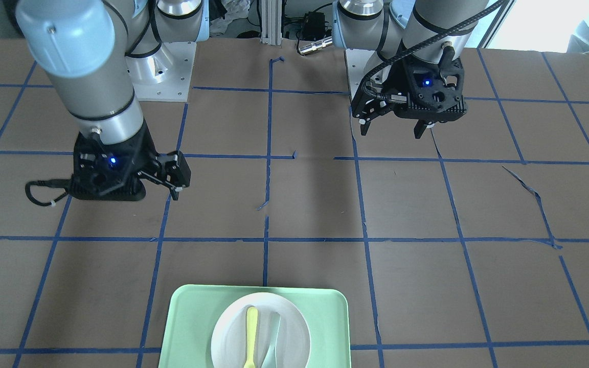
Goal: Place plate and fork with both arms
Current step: 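Raise the left gripper and draw it back from the tray, then reach the right gripper over the plate and grasp the yellow fork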
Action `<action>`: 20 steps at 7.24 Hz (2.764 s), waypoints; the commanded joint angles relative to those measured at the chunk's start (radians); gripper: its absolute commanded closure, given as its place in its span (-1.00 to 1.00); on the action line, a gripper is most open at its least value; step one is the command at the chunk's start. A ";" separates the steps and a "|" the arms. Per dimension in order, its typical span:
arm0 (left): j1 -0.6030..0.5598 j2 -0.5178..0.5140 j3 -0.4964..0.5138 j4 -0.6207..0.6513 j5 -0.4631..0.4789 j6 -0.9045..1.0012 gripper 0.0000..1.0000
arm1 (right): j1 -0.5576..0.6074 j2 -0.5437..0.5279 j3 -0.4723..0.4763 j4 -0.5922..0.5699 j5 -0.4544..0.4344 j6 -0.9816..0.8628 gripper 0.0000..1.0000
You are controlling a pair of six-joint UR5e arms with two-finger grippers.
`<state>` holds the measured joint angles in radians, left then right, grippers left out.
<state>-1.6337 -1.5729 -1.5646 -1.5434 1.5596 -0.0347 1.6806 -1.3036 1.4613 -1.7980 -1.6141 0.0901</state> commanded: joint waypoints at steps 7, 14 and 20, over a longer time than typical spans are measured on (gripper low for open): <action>-0.002 -0.001 -0.048 0.005 -0.001 -0.007 -1.00 | 0.108 0.622 -0.483 -0.185 0.098 0.201 -0.66; 0.000 -0.001 -0.049 0.006 -0.003 -0.007 -1.00 | 0.140 0.650 -0.443 -0.201 0.097 0.215 0.01; 0.000 0.001 -0.048 0.009 -0.001 -0.007 -1.00 | 0.140 0.643 -0.441 -0.201 0.094 0.214 0.56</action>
<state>-1.6337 -1.5712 -1.6123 -1.5356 1.5584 -0.0414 1.8209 -0.6580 1.0211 -1.9986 -1.5200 0.3042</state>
